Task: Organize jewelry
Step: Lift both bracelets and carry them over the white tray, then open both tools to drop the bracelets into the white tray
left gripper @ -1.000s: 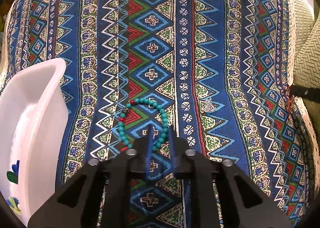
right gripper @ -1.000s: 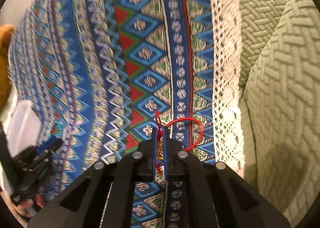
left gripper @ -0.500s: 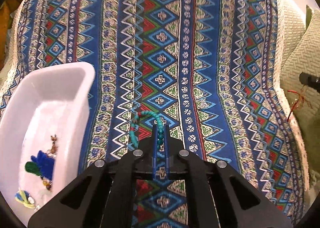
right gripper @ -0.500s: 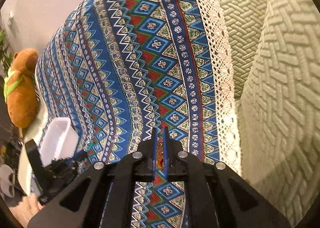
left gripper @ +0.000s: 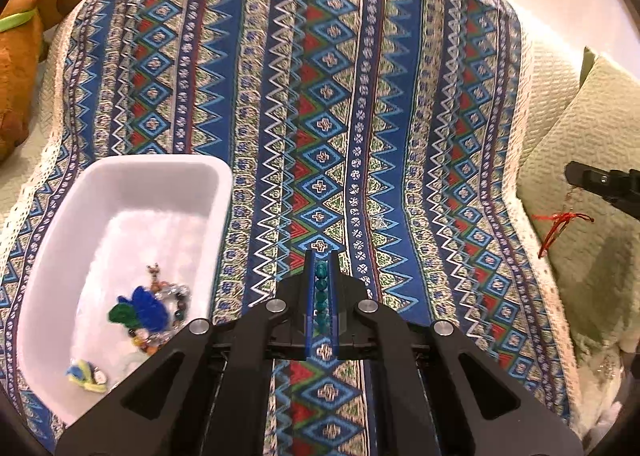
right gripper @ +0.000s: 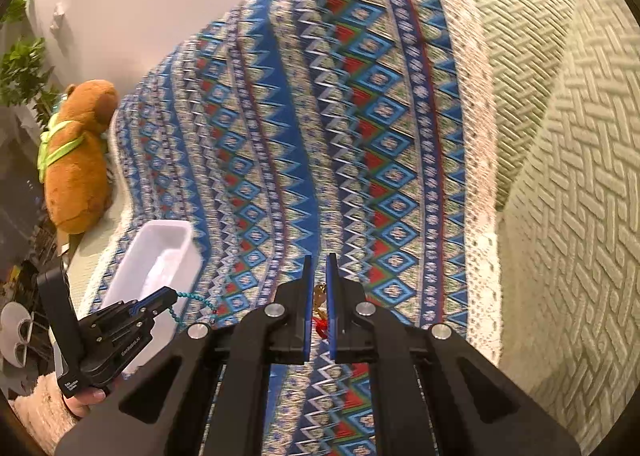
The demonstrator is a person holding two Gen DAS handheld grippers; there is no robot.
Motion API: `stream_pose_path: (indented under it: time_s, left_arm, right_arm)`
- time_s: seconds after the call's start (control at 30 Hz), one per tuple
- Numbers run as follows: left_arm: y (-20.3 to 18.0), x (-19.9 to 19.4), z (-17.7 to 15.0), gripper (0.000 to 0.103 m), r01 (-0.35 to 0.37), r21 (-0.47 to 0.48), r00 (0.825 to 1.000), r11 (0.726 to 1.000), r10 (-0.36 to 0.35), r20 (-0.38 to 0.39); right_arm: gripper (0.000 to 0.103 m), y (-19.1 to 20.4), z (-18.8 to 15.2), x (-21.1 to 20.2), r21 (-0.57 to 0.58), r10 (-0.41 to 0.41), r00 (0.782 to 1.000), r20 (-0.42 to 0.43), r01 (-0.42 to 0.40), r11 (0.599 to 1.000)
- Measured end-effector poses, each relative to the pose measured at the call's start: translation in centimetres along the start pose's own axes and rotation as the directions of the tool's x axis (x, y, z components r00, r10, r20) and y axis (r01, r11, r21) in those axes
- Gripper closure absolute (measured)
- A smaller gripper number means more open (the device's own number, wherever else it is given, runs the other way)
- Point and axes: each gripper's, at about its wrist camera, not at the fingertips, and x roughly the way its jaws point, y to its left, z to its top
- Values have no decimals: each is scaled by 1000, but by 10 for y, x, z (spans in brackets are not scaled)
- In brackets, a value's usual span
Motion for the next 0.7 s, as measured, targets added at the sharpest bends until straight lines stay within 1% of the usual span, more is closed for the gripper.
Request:
stream_pose_path:
  time_s: [0.13,0.3,0.43,0.53,0.67,0.7]
  left_arm:
    - [9,-17,2,97,9,-29,1000,1000,-9,13]
    - [37,-41,1,97,-7,-74,999,997,9,32]
    - [66,-56,-3,97,-57,-95,997,994,62,43]
    - [90,-59,-6,97,-102,-117,994,988,106,32]
    - [123,-56,-17,97,-149,-157,989,976,151,0]
    - [128,-54,-20,97,-157,-164,987,974,158,-7]
  right_arm:
    - [96,29,3,0,-43,38,999,-4,-38,998]
    - [96,81,4,14,-118,124,992,-36,-128,985]
    - [96,135,6,41,-177,206,975,-81,-217,960]
    - [96,171,5,66,-207,250,961,-120,-271,940]
    - [96,220,-1,100,-244,288,941,-177,-325,914]
    - [96,229,-3,106,-252,289,939,-185,-330,910]
